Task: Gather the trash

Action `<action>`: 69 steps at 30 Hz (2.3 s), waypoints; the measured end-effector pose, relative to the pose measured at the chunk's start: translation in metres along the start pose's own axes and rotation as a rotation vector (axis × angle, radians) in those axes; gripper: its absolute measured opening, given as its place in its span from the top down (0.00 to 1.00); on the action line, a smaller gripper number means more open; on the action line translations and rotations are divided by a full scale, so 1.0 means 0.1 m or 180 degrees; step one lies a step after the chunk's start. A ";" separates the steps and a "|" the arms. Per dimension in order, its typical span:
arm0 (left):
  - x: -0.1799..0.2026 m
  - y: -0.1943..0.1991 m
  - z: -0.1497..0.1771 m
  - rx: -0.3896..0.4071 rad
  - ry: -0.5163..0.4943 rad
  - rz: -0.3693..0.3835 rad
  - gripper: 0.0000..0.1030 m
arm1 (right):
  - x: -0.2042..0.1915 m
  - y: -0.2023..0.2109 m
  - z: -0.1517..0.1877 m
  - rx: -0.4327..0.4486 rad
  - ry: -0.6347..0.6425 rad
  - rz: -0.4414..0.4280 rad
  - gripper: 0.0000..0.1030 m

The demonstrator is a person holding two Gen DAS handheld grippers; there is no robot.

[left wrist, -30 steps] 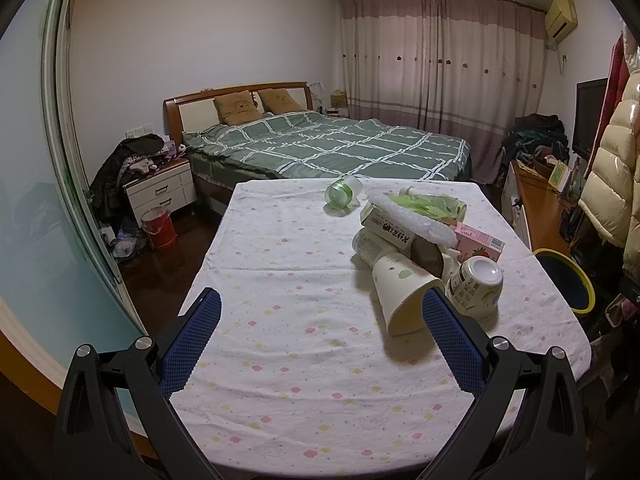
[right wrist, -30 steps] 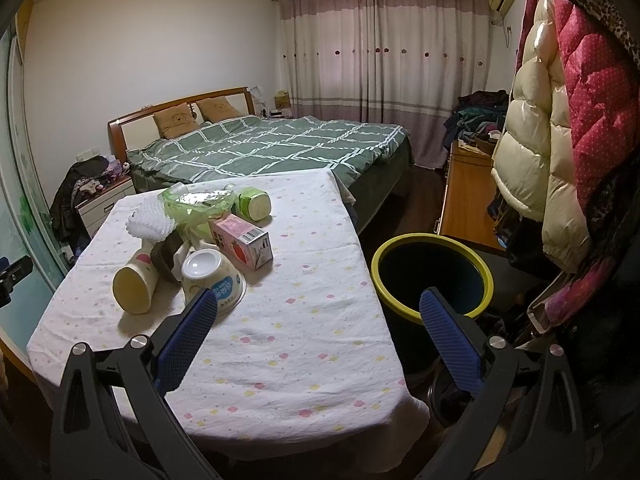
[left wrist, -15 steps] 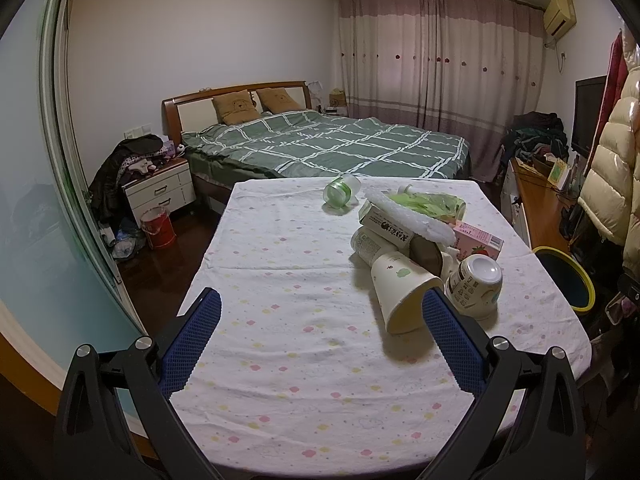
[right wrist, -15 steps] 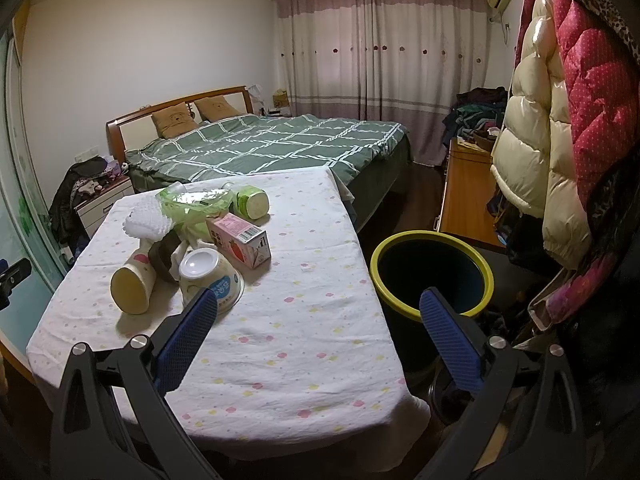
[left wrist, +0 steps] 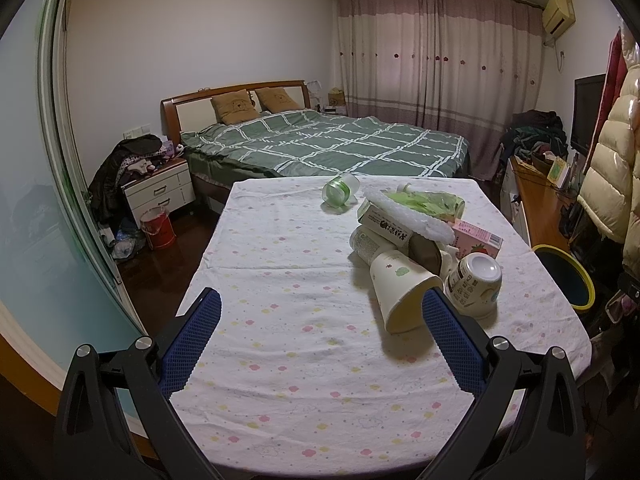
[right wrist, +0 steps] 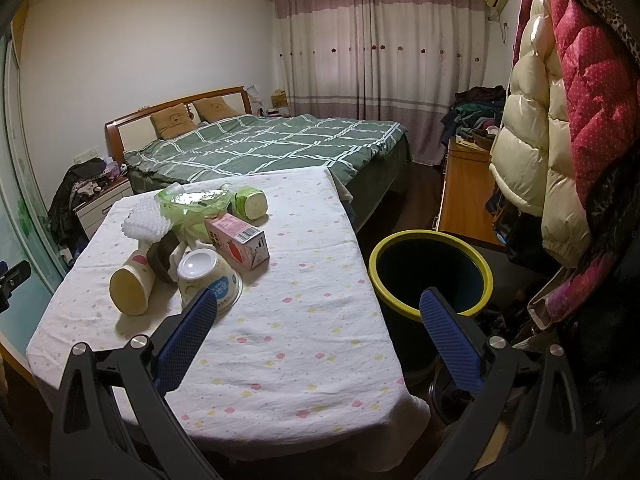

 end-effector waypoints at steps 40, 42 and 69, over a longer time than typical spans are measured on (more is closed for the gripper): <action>-0.27 -0.80 -0.33 -0.0242 0.0152 -0.0079 0.04 | -1.46 -1.79 -1.24 -0.0347 0.1482 -0.0597 0.23; -0.26 -0.86 -0.34 -0.0274 0.0155 -0.0083 0.04 | -1.55 -1.89 -1.25 -0.0375 0.1591 -0.0604 0.23; -0.08 -1.06 -0.40 -0.0354 0.0049 0.0126 0.04 | -1.10 -1.64 -1.76 -0.0320 0.1095 -0.1221 0.95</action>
Point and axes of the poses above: each gripper's, at about its wrist camera, not at the fingertips, and y roughly against the way its jaws point, x to its right, z to its underside, the point moved 1 cm from there along -y, roughly the way its jaws point, and after that the axes turned 12 degrees about -x, right-handed, at the moved point
